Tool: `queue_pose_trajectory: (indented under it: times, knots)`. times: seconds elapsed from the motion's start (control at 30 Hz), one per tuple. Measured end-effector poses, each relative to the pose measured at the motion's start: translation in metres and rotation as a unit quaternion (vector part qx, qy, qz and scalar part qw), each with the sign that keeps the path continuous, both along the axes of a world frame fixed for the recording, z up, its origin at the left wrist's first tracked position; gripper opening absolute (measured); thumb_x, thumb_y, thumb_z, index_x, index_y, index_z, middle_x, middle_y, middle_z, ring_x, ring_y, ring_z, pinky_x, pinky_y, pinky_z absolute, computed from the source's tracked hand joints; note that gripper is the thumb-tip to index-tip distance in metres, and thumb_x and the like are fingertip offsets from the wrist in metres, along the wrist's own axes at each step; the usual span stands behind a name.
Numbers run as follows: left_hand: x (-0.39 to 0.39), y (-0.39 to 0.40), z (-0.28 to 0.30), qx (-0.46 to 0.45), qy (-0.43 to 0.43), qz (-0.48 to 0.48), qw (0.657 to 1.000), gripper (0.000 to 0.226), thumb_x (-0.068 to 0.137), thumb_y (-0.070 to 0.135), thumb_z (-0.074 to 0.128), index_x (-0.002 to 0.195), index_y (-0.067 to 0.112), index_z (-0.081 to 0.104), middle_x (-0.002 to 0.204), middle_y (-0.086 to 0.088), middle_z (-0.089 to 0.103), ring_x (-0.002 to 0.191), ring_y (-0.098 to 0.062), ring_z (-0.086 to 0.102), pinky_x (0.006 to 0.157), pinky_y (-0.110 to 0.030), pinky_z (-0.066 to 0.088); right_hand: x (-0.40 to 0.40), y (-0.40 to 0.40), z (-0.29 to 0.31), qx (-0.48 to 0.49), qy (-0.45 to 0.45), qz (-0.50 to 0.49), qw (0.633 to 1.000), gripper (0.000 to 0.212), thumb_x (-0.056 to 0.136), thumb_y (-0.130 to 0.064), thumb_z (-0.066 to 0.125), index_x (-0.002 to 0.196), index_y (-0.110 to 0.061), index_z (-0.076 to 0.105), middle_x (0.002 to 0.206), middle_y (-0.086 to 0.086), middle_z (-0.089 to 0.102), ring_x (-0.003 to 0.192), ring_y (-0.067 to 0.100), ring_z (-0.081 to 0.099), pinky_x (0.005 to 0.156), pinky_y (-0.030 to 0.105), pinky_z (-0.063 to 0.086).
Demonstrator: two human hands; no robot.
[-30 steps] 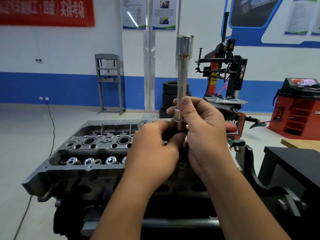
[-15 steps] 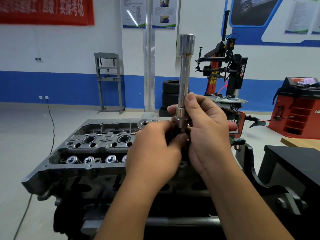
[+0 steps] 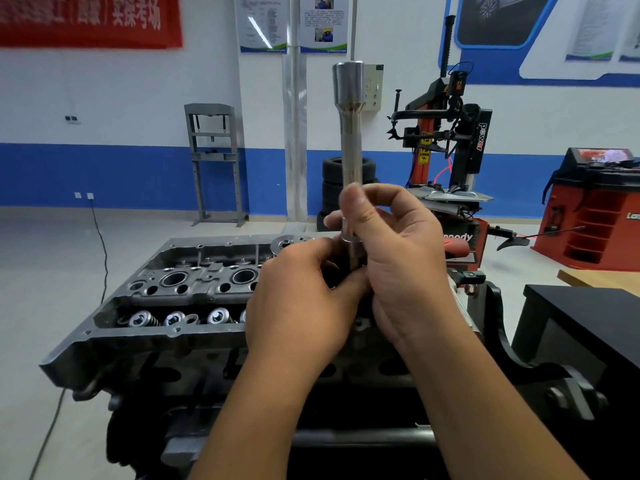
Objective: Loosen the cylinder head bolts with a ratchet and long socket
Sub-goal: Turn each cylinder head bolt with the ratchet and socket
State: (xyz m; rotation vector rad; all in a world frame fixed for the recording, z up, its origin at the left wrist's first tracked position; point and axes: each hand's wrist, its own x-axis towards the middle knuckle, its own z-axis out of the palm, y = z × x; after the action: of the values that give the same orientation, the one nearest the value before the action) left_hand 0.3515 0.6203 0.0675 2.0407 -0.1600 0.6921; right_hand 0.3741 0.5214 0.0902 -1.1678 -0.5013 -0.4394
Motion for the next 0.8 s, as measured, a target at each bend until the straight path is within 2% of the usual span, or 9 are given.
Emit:
queue_pose_trajectory:
  times: [0.13, 0.23, 0.3, 0.4, 0.47, 0.57, 0.67, 0.8]
  knots:
    - [-0.003, 0.000, 0.002, 0.016, 0.007, -0.032, 0.999, 0.042, 0.073, 0.063, 0.055, 0.108, 0.048, 0.072, 0.093, 0.021, 0.077, 0.092, -0.010, 0.073, 0.080, -0.043, 0.061, 0.001, 0.001, -0.001, -0.019, -0.017, -0.024, 0.999, 0.015, 0.086, -0.039, 0.075, 0.079, -0.027, 0.069, 0.079, 0.005, 0.074, 0.070, 0.014, 0.067, 0.068, 0.028, 0.055]
    - [-0.003, 0.001, 0.004, 0.024, 0.017, -0.078, 0.997, 0.041, 0.080, 0.056, 0.055, 0.114, 0.042, 0.074, 0.103, 0.017, 0.078, 0.103, -0.015, 0.073, 0.087, -0.046, 0.060, 0.001, 0.001, -0.001, -0.021, -0.009, -0.029, 0.999, 0.021, 0.092, -0.044, 0.066, 0.083, -0.025, 0.069, 0.080, 0.004, 0.074, 0.072, 0.014, 0.065, 0.070, 0.029, 0.054]
    - [-0.003, 0.002, 0.004, 0.025, 0.014, -0.077, 0.997, 0.038, 0.081, 0.049, 0.055, 0.112, 0.040, 0.073, 0.104, 0.014, 0.078, 0.104, -0.018, 0.073, 0.088, -0.048, 0.059, 0.002, 0.002, -0.001, -0.031, -0.005, -0.020, 0.999, 0.024, 0.093, -0.046, 0.062, 0.082, -0.027, 0.071, 0.081, 0.004, 0.074, 0.073, 0.015, 0.065, 0.067, 0.026, 0.053]
    - [-0.001, 0.001, 0.001, 0.024, 0.004, -0.050, 0.998, 0.036, 0.080, 0.051, 0.054, 0.110, 0.044, 0.072, 0.100, 0.014, 0.078, 0.103, -0.019, 0.073, 0.085, -0.048, 0.059, 0.002, 0.002, 0.000, -0.021, 0.009, 0.006, 1.000, 0.025, 0.091, -0.049, 0.063, 0.080, -0.029, 0.073, 0.077, 0.004, 0.071, 0.068, 0.014, 0.064, 0.059, 0.024, 0.051]
    - [0.000, 0.000, -0.001, 0.023, 0.003, -0.040, 0.999, 0.036, 0.080, 0.053, 0.056, 0.112, 0.048, 0.071, 0.100, 0.018, 0.078, 0.103, -0.015, 0.073, 0.086, -0.046, 0.059, 0.001, 0.002, 0.000, -0.001, 0.015, 0.012, 1.000, 0.022, 0.082, -0.054, 0.073, 0.080, -0.031, 0.072, 0.076, 0.006, 0.072, 0.067, 0.016, 0.067, 0.059, 0.026, 0.052]
    - [0.002, 0.001, -0.001, 0.013, 0.004, -0.038, 0.999, 0.035, 0.081, 0.053, 0.060, 0.116, 0.054, 0.067, 0.103, 0.023, 0.077, 0.106, -0.011, 0.073, 0.090, -0.045, 0.059, 0.002, 0.001, 0.000, 0.022, 0.015, 0.006, 1.000, 0.038, 0.065, -0.057, 0.081, 0.083, -0.028, 0.066, 0.078, 0.009, 0.075, 0.069, 0.017, 0.070, 0.061, 0.028, 0.055]
    - [0.007, 0.003, -0.004, 0.009, 0.002, -0.020, 1.000, 0.021, 0.090, 0.044, 0.075, 0.109, 0.052, 0.071, 0.102, 0.023, 0.077, 0.103, -0.009, 0.072, 0.090, -0.044, 0.060, 0.004, 0.000, -0.002, 0.025, 0.003, -0.002, 1.000, 0.034, 0.074, -0.050, 0.078, 0.085, -0.020, 0.067, 0.080, 0.005, 0.072, 0.071, 0.015, 0.067, 0.064, 0.028, 0.055]
    - [0.010, 0.002, -0.005, 0.003, 0.000, -0.003, 1.000, 0.018, 0.088, 0.040, 0.081, 0.100, 0.049, 0.071, 0.098, 0.022, 0.077, 0.099, -0.008, 0.072, 0.088, -0.044, 0.061, 0.004, 0.000, -0.002, 0.023, 0.004, -0.004, 1.000, 0.027, 0.083, -0.046, 0.070, 0.082, -0.018, 0.070, 0.077, 0.001, 0.068, 0.068, 0.013, 0.062, 0.062, 0.025, 0.053]
